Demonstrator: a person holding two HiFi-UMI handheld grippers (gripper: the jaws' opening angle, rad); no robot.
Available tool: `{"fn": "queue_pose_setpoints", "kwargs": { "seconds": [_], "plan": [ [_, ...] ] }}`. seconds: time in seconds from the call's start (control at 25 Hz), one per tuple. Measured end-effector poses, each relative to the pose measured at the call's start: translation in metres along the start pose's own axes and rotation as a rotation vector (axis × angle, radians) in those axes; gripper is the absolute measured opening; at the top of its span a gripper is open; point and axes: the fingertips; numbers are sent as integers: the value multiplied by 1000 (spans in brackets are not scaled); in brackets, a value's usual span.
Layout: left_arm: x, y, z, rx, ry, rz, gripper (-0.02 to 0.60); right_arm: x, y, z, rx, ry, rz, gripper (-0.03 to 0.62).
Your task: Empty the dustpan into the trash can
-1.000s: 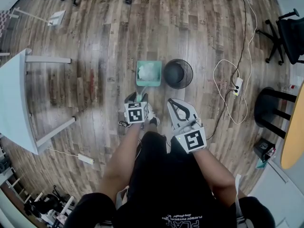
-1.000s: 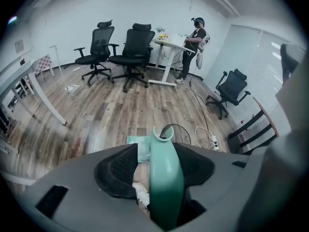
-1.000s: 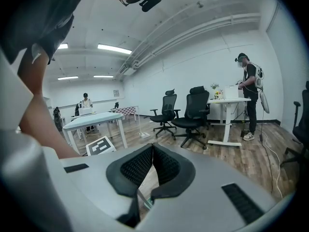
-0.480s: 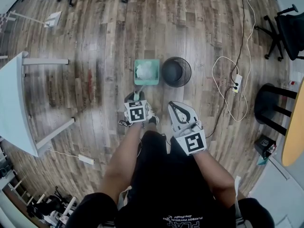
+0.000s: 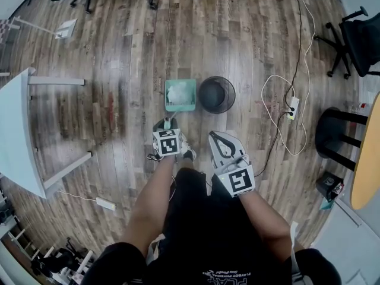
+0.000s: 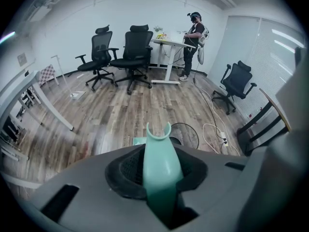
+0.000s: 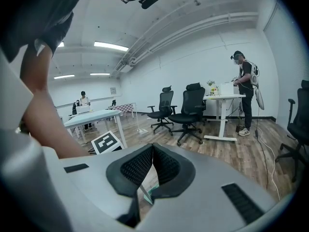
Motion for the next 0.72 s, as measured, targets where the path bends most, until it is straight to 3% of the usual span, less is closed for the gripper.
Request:
{"fn": "queue_pose_setpoints", "kwargs": {
  "seconds": [0.44, 0.72],
  "plan": [
    [11, 21, -2, -42, -24, 33, 97, 20, 0, 1, 12, -2, -2, 23],
    [43, 34, 2, -41, -39, 69, 97, 30, -3, 0, 38, -16, 3, 23]
  ]
}}
Point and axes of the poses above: the fingertips, and each gripper's own axes: x backward along the fingers, z to its right, y out of its underside, and after that the axes turned 5 degrees about x, right-handed
